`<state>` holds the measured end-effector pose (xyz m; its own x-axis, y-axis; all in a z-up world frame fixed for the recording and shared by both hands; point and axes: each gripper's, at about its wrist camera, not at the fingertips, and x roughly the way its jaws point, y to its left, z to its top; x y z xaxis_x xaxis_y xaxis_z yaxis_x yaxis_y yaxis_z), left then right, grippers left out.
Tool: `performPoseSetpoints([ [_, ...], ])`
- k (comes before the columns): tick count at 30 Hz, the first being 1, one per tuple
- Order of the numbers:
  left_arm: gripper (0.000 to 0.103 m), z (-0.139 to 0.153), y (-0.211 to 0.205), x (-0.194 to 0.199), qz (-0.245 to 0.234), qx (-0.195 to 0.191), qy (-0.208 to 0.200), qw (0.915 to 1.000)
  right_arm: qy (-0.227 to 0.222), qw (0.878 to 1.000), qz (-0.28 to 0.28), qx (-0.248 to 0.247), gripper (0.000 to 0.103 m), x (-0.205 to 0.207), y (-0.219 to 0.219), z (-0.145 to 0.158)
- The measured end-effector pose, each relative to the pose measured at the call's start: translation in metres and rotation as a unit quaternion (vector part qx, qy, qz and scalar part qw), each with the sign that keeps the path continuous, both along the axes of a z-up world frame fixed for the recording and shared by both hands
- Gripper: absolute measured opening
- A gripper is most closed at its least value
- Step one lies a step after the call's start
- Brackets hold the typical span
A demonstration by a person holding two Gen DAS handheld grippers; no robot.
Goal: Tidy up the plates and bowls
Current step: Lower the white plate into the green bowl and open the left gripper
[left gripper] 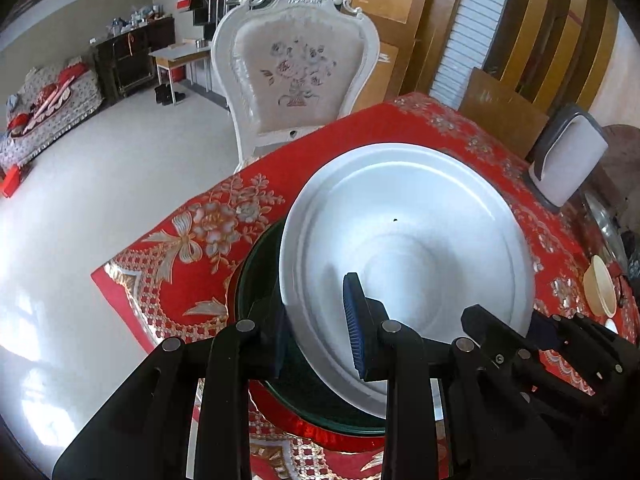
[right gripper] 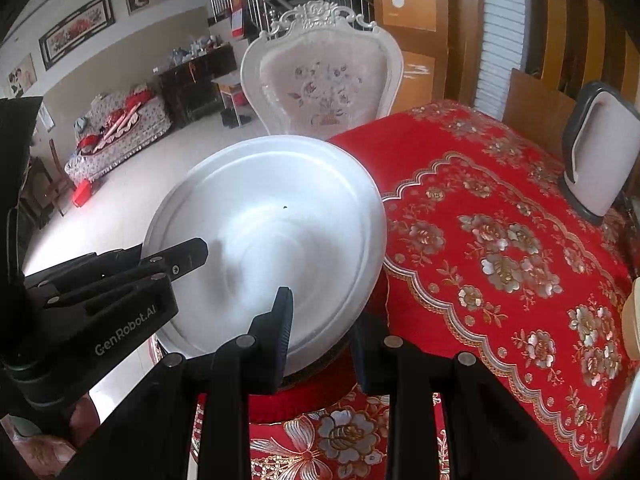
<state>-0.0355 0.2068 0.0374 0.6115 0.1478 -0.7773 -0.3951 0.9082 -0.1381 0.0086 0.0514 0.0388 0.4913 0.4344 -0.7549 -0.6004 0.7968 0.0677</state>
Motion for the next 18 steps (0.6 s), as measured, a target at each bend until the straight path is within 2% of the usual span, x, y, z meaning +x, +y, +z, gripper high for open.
performPoseSetpoints([
  [8,0.025,-0.019,0.004,0.006,0.005,-0.002,0.018,0.9998,-0.007,1.000,0.003,-0.020,0.028,-0.004,0.009,-0.004],
  [18,0.025,-0.024,0.005,0.006,0.014,0.016,0.003,0.9998,0.014,1.000,0.008,-0.012,0.033,-0.004,0.010,-0.005],
])
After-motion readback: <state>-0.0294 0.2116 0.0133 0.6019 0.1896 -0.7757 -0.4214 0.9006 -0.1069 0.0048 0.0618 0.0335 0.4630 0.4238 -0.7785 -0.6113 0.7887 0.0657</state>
